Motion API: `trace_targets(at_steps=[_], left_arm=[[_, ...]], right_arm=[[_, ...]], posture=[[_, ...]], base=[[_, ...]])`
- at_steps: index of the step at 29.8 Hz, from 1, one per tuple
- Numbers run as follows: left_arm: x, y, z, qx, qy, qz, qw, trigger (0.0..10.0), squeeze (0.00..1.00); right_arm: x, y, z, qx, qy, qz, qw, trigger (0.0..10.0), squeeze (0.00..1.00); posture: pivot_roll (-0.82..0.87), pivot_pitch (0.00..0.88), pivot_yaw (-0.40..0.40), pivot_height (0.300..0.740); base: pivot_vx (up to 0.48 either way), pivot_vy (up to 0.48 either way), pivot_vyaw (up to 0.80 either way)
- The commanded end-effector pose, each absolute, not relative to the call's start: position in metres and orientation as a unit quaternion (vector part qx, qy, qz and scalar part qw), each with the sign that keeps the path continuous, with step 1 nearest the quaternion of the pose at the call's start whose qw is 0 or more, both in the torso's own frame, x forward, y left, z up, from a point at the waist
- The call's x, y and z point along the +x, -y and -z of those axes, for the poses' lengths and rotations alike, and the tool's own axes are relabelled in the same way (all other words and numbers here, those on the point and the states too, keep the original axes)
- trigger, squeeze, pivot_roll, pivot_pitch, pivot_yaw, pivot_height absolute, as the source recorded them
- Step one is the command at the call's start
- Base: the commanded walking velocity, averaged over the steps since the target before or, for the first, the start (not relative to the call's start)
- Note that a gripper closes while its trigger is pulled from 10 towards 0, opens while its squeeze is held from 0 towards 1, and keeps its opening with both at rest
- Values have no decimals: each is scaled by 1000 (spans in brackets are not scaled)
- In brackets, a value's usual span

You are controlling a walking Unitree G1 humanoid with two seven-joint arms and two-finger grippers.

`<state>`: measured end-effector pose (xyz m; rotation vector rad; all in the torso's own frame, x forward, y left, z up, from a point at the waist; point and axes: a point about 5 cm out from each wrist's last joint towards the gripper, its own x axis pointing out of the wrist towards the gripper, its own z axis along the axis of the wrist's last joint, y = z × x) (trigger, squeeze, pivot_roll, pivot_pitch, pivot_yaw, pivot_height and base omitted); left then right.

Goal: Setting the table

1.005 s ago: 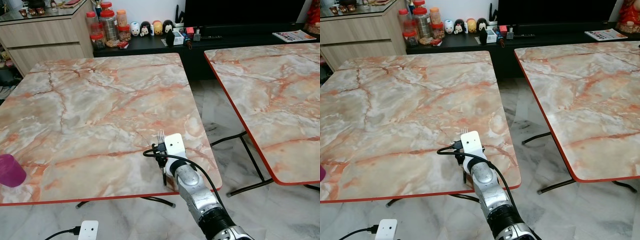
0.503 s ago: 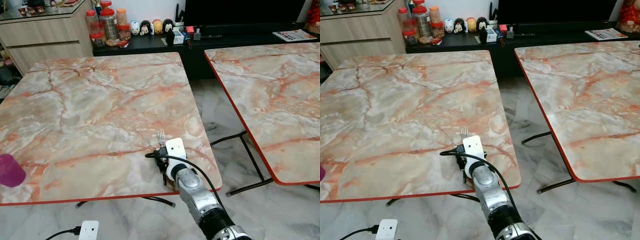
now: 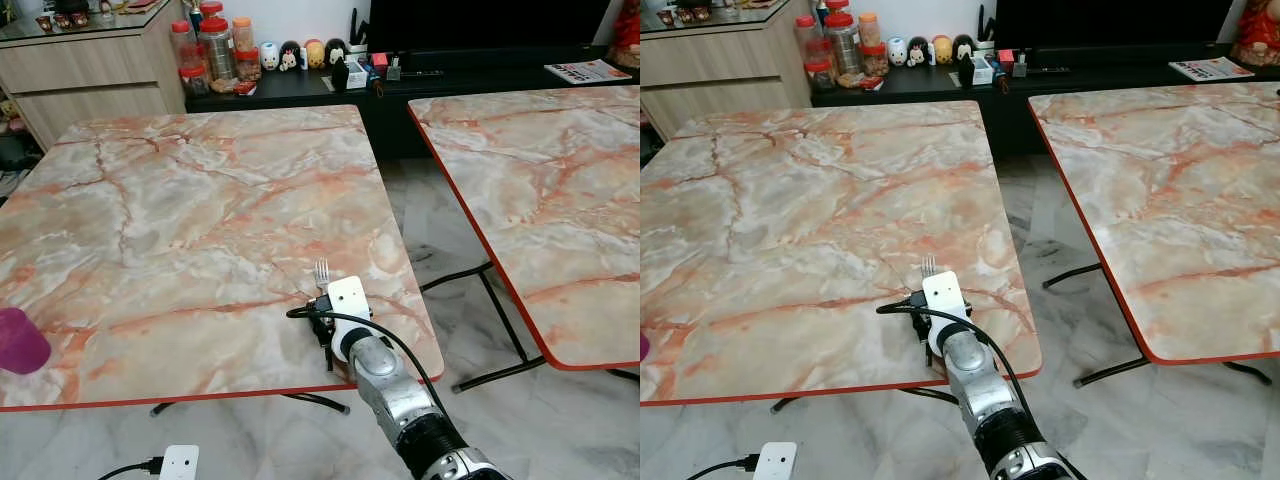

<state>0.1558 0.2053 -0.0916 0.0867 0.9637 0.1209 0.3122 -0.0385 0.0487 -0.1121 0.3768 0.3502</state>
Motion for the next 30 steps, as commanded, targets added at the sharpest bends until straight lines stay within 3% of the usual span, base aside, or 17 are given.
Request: trace_targets(at_steps=[1,2,3,30], left_arm=[[148,-204,95,36,-479,-57,875,10000,0],[148,-204,95,36,-479,-57,875,10000,0],[148,-203,95,35,-480,-57,875,10000,0],[152,-207,93,36,-477,-55,876,10000,0]], right_arm=[[313,15,-57,-45,-190,-193,962,10000,0],[313,14,-58,-38,-188,-197,961,7020,0],[313,14,-58,-37,-186,-197,962,0,0],[313,10,-60,-25,-182,-195,964,0,0]], posture=[[33,46,8,740],[32,47,9,740],[32,47,9,740],[34,43,19,740]], base=[[0,0,0],[0,0,0],[0,0,0],[0,0,0]])
